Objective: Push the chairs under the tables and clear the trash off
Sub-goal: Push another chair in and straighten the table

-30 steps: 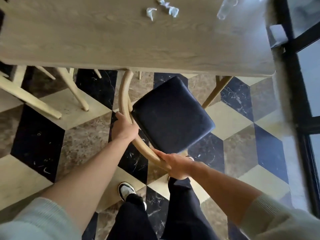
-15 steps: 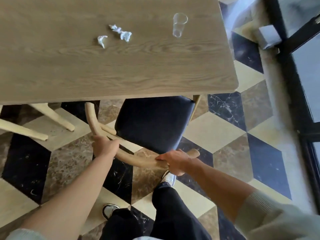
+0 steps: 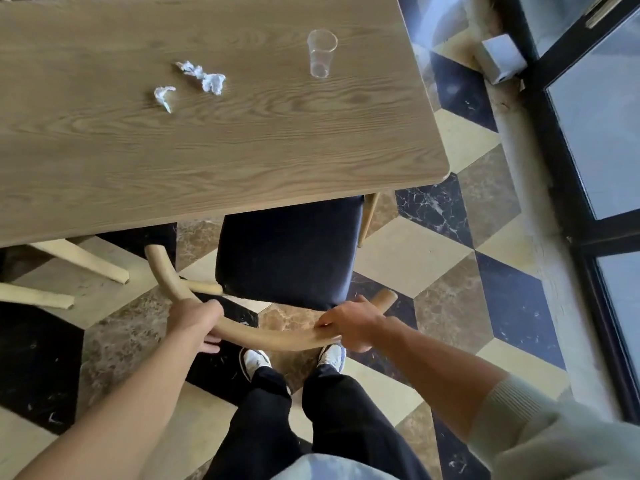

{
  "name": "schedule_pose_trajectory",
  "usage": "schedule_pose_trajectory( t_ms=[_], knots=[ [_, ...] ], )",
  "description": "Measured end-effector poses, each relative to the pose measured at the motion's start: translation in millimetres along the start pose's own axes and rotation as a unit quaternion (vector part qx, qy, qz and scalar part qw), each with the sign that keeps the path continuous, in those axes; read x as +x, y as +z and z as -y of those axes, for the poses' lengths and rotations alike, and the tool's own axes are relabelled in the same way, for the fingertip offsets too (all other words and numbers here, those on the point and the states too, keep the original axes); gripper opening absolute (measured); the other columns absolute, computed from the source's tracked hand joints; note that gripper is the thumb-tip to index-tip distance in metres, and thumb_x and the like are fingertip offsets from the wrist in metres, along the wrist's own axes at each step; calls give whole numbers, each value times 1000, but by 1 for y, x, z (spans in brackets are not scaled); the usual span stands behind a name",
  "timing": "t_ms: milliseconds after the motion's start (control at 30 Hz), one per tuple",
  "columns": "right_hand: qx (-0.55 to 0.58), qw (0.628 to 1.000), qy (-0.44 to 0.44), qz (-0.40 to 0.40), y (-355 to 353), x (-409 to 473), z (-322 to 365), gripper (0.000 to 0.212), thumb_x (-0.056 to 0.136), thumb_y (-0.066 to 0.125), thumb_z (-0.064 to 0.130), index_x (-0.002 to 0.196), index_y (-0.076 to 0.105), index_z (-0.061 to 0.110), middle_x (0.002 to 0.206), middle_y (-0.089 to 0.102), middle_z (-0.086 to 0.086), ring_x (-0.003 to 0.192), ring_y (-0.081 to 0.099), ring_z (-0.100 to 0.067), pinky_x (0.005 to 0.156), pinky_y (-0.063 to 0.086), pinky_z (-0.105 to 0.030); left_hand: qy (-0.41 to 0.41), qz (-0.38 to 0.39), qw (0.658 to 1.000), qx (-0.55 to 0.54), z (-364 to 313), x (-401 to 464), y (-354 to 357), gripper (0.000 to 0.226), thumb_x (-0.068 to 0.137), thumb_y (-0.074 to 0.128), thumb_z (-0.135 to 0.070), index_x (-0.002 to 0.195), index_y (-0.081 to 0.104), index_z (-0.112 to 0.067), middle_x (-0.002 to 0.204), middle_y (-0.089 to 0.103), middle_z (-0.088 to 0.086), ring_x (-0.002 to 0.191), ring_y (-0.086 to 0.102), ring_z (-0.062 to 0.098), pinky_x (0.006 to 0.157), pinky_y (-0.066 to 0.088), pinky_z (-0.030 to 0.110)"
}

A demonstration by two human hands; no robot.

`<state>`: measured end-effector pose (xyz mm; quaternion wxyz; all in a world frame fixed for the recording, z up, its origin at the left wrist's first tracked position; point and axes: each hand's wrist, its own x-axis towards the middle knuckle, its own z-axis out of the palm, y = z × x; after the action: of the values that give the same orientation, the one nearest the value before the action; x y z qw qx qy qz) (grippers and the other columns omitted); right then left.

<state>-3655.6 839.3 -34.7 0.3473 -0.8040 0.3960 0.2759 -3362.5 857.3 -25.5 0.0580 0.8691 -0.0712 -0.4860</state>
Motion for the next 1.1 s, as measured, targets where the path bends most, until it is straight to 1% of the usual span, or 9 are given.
schedule_pose_trajectory(
  t_ms=[100, 267, 333, 433, 600, 767, 867, 1000, 1100],
  knots=[
    [-12, 999, 48, 6, -10, -5, -29, 55, 88, 63, 11, 133, 59, 42, 116, 68, 12, 111, 58, -19, 107, 33, -43, 21, 35, 999, 35, -6, -13, 8, 31, 100, 55, -27, 118, 55, -2, 89, 72, 24, 71, 76, 38, 62, 64, 52],
    [-56, 994, 91, -13, -26, -6, -68, 48, 86, 63, 14, 125, 66, 42, 96, 65, 11, 94, 50, -18, 108, 34, -38, 11, 89, 995, 50, -19, -19, 18, 44, 104, 43, -46, 111, 49, -3, 84, 74, 31, 72, 76, 41, 64, 64, 50],
    [-67, 994, 84, -9, -29, -6, -68, 50, 87, 64, 13, 128, 65, 42, 104, 68, 11, 104, 53, -19, 114, 27, -42, 4, 106, 993, 60, -21, -23, 19, 46, 105, 41, -46, 111, 49, -1, 85, 73, 32, 74, 75, 42, 65, 63, 49],
    [-64, 993, 97, -23, -30, -8, -64, 43, 90, 63, 14, 126, 66, 38, 96, 57, 15, 112, 54, -18, 119, 22, -42, -3, 131, 987, 88, -24, -25, 12, 44, 106, 43, -38, 107, 54, 4, 86, 74, 28, 72, 75, 38, 69, 63, 47],
    [-64, 990, 127, -21, -24, -11, -70, 39, 89, 66, 17, 119, 67, 42, 103, 66, 14, 110, 52, -16, 120, 22, -43, -12, 175, 981, 79, -18, -26, 8, 32, 101, 57, -29, 101, 66, 1, 79, 74, 17, 64, 71, 27, 73, 65, 46],
    [-90, 983, 159, -22, -27, -19, -99, 35, 90, 68, 19, 115, 69, 43, 104, 70, 14, 111, 53, -15, 121, 19, -42, -33, 223, 974, 40, 1, -34, 30, 34, 97, 66, -34, 106, 69, -1, 71, 74, 13, 58, 70, 24, 64, 65, 41],
    [-93, 980, 174, -27, -33, -19, -111, 37, 90, 62, 13, 109, 73, 42, 101, 72, 14, 113, 54, -15, 123, 13, -40, -27, 213, 977, 13, 1, -37, 39, 36, 95, 71, -33, 106, 69, 1, 80, 78, 18, 62, 73, 26, 65, 65, 42],
    [-79, 979, 172, -79, -51, -15, -122, 31, 91, 61, 16, 106, 75, 39, 102, 73, 14, 113, 59, -15, 124, 8, -42, 11, 182, 983, -38, -16, -40, 40, 35, 95, 73, -30, 103, 67, 3, 70, 76, 18, 49, 67, 25, 57, 62, 38],
    [-43, 974, 174, -139, -69, -3, -116, 29, 90, 62, 11, 103, 75, 34, 97, 73, 9, 112, 58, -18, 123, 6, -44, 67, 125, 988, -54, -44, -38, 27, 32, 96, 72, -30, 100, 67, 2, 71, 77, 18, 55, 70, 27, 56, 64, 38]
  ],
)
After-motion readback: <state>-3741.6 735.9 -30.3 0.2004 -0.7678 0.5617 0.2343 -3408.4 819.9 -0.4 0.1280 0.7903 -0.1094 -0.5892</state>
